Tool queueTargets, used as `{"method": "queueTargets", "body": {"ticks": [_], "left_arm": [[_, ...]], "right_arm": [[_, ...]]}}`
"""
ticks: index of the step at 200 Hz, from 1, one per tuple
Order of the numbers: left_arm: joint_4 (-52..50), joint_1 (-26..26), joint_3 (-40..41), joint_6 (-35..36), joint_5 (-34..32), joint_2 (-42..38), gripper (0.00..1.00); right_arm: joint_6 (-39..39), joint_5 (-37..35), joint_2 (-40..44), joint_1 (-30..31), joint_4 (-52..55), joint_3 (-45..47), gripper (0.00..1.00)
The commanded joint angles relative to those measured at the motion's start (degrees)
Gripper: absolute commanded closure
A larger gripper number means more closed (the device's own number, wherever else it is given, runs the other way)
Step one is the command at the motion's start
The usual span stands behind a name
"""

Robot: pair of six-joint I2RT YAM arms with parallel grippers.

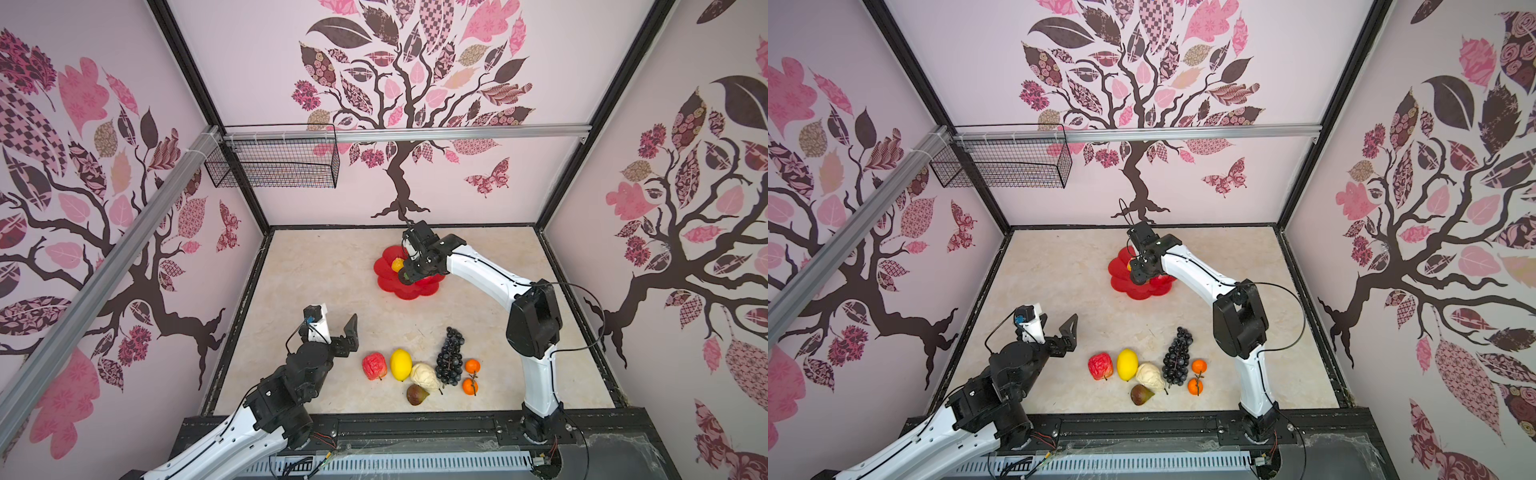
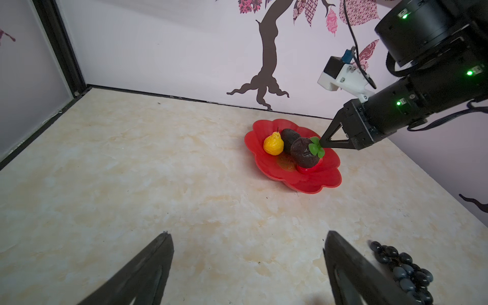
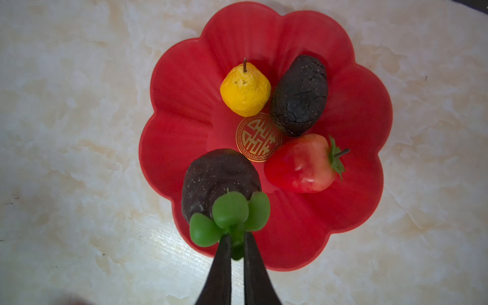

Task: Arrange fruit in a fruit bowl
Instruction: Place the fruit in the fruit bowl.

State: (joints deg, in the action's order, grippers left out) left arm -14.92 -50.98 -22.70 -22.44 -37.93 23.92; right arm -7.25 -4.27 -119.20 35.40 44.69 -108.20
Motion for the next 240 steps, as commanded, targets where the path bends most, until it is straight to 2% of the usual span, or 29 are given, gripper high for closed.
{"method": "queueTargets", "body": {"ticks": [1,57,114,160,187,240], "left_arm": [[-0.64,0.18,0.98,0.03,-1.00,-0.74,0.07],[-0.90,0.18,1.07,-0.15,-1.01,-1.80,0.06],[-0.75,0.18,0.95,-0.15,-1.01,-1.17,0.06],[-0.56,0.17,0.92,-0.24,-0.89,-0.70,0.06],[-0.16,0.16,0.98,-0.15,-0.59,-0.33,0.06],[-0.15,0.18,0.99,-0.06,-0.91,0.12,0.06]], "right_arm": [[0.75,0.18,-4.70,-0.49,4.23,-4.36,1.00],[1.05,-2.88,-10.85,-0.68,9.60,-10.77,1.00],[1.14,-1.23,-13.14,-0.66,10.13,-11.97,1.00],[1.18,-8.99,-15.18,-0.56,12.90,-14.79,1.00],[1.14,-9.91,-16.42,-0.59,13.82,-16.07,1.00],[1.90,-10.06,-21.37,-0.65,16.96,-25.38,1.00]]}}
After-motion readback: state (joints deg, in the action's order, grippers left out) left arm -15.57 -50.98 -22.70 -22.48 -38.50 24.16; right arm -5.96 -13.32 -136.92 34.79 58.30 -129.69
